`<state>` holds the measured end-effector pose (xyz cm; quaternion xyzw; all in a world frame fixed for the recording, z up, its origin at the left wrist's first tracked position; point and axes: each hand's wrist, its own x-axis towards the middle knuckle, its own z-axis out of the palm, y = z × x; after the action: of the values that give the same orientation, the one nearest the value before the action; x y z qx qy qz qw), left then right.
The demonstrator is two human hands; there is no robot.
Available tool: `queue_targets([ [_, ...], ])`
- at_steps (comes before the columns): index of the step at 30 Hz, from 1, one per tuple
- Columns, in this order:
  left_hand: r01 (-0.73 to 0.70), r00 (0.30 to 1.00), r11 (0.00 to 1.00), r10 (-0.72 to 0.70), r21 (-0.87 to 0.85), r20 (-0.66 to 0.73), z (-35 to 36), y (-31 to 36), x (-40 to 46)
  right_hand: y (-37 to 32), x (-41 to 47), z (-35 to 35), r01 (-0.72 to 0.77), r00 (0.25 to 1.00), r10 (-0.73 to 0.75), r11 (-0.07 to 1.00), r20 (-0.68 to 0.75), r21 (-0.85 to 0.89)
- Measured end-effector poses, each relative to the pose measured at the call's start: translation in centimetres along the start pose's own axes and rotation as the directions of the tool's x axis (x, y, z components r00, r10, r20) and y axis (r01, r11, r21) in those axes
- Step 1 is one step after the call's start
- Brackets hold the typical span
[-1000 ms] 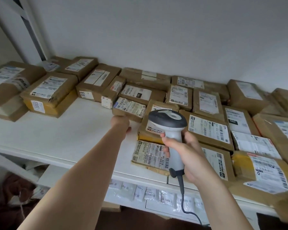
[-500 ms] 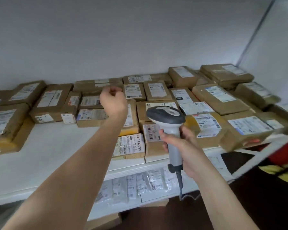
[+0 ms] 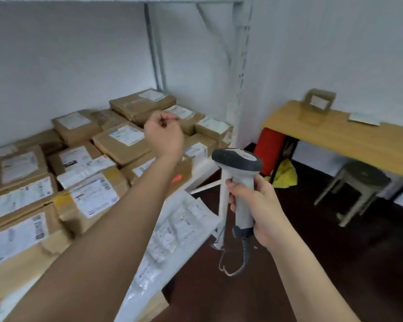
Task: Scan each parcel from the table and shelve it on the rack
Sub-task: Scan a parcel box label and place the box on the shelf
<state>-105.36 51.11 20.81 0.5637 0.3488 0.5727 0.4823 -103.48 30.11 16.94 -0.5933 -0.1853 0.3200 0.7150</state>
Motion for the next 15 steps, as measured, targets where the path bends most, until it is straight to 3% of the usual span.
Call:
queue_targets([
  [3, 0.143, 0.985, 0.989, -0.140, -0.027, 0.101, 11.0, -2.0, -5.4, -2.0, 2.0, -10.0, 0.000, 0.992, -0.004, 0.999, -0.129, -0.034],
  [6, 0.314, 0.925, 0.950, -0.306, 0.001, 0.227, 21.0, -3.7, -10.5, -4.9, 3.7, -19.4, 0.015, 0.967, -0.025, 0.999, -0.254, -0.045],
  [15, 0.360, 0.783, 0.919, -0.391, 0.159, 0.483, 46.1, -7.7, -17.6, -8.7, 10.9, -39.0, 0.055, 0.807, -0.003, 0.996, -0.591, 0.071],
])
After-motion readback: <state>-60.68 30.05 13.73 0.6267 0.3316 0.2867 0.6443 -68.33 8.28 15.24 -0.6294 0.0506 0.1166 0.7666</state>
